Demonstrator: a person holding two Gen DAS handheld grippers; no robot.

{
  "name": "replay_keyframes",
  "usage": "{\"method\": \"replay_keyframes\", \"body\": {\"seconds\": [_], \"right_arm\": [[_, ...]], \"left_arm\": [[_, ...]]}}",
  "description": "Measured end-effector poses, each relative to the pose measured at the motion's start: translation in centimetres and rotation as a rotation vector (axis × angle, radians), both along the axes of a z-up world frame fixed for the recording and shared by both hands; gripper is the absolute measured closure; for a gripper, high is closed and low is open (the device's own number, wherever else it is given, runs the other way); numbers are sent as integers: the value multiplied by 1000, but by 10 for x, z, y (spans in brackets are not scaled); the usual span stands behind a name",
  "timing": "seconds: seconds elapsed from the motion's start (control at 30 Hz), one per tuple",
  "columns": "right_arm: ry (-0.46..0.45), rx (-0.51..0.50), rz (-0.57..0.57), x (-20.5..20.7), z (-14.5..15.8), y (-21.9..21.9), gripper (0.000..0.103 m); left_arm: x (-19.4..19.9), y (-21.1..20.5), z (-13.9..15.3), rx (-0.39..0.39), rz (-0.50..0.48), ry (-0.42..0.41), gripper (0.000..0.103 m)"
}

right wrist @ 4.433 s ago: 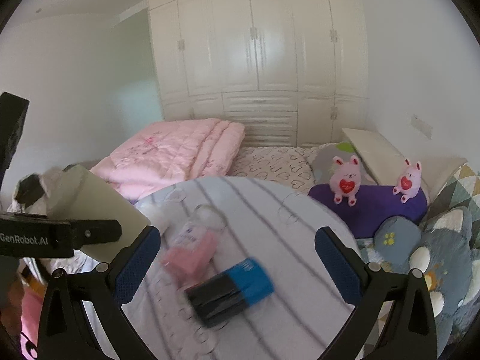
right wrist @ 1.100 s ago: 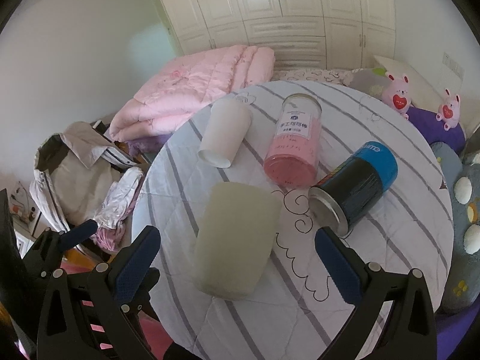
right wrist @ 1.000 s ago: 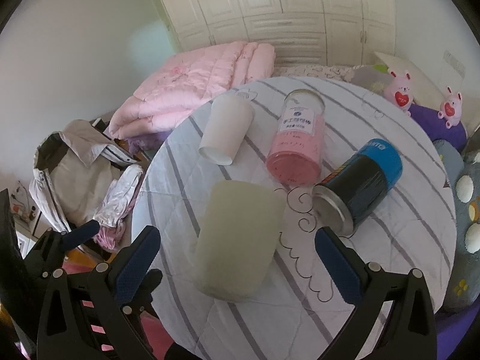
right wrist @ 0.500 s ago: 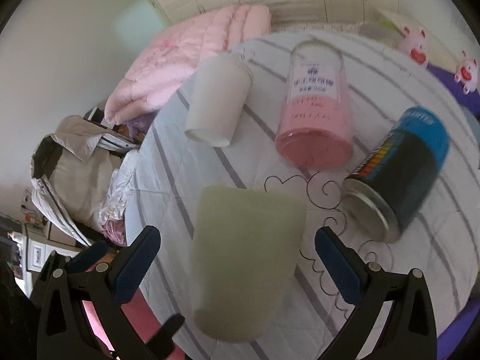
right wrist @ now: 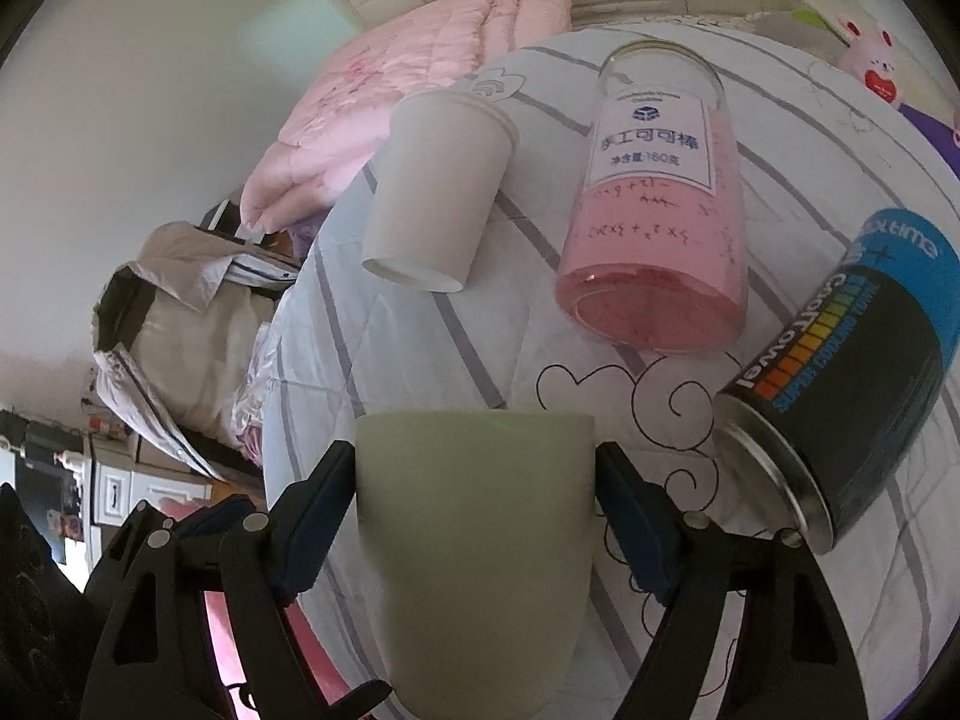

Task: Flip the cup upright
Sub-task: 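Turn the cup rim-up with the right gripper and set it on the table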

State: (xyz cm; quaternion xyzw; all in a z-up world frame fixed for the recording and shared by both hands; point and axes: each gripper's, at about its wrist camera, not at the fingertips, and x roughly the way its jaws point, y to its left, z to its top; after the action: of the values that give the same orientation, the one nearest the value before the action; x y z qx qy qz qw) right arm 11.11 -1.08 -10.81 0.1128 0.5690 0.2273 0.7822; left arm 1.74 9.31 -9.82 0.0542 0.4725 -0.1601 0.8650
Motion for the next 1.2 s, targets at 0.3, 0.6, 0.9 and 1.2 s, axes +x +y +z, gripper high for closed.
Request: {"method": "replay_keyframes", "body": {"seconds": [0.3, 0.6, 0.9, 1.2], "right_arm": [[-134, -13, 33, 3, 20, 16, 23], [-343, -17, 73, -1, 39, 32, 23], [-466, -43, 97, -30, 42, 30, 23], [-511, -42, 104, -54, 39, 25, 21]], "left_arm": [[6, -11, 3, -43, -7, -32, 0], [32, 14, -11, -15, 129, -18, 0], [27, 16, -20, -35, 139, 17, 0], [15, 21, -21, -69, 157, 21, 0]]}}
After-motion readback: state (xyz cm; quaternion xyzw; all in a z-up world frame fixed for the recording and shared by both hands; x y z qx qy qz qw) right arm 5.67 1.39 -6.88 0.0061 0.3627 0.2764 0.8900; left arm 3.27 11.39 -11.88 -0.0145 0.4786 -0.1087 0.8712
